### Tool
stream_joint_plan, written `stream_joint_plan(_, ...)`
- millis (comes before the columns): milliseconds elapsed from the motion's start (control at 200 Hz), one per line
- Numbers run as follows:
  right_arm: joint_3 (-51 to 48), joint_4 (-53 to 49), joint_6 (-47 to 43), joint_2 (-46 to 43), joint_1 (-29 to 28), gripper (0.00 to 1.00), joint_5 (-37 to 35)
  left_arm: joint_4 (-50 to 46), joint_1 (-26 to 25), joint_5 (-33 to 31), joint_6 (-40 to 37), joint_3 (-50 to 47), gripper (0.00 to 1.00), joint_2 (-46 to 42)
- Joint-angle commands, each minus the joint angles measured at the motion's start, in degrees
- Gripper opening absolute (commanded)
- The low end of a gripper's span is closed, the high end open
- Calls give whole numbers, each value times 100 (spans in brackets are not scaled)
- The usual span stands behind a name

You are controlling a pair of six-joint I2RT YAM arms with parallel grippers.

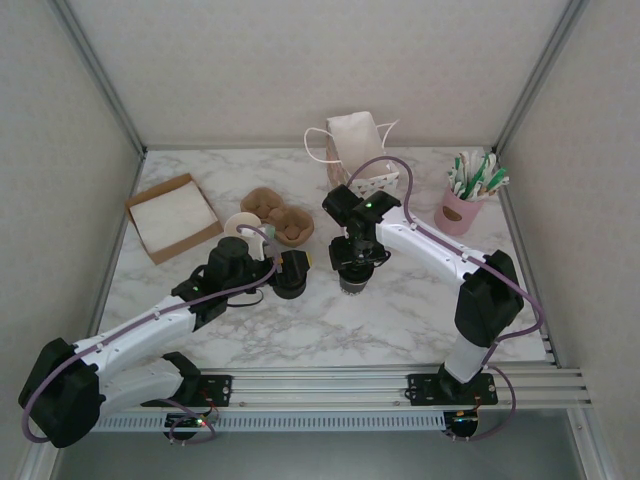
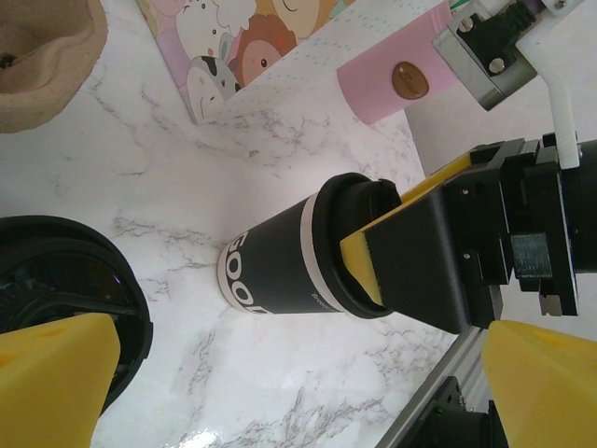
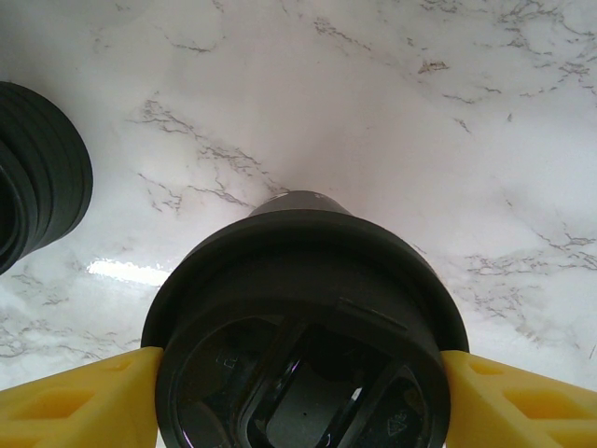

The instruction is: Pack the takeout coffee

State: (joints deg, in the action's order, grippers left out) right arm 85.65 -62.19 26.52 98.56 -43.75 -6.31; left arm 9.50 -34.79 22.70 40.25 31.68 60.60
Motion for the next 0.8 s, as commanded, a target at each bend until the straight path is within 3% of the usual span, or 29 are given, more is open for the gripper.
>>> stream_joint_plan(0, -40, -69, -38, -230, 32, 71, 86, 204, 42, 69, -53, 5, 100, 31)
stream_joint_plan(796, -320, 172, -14, -193, 68, 71, 266, 268, 42, 112, -36, -8, 100, 119)
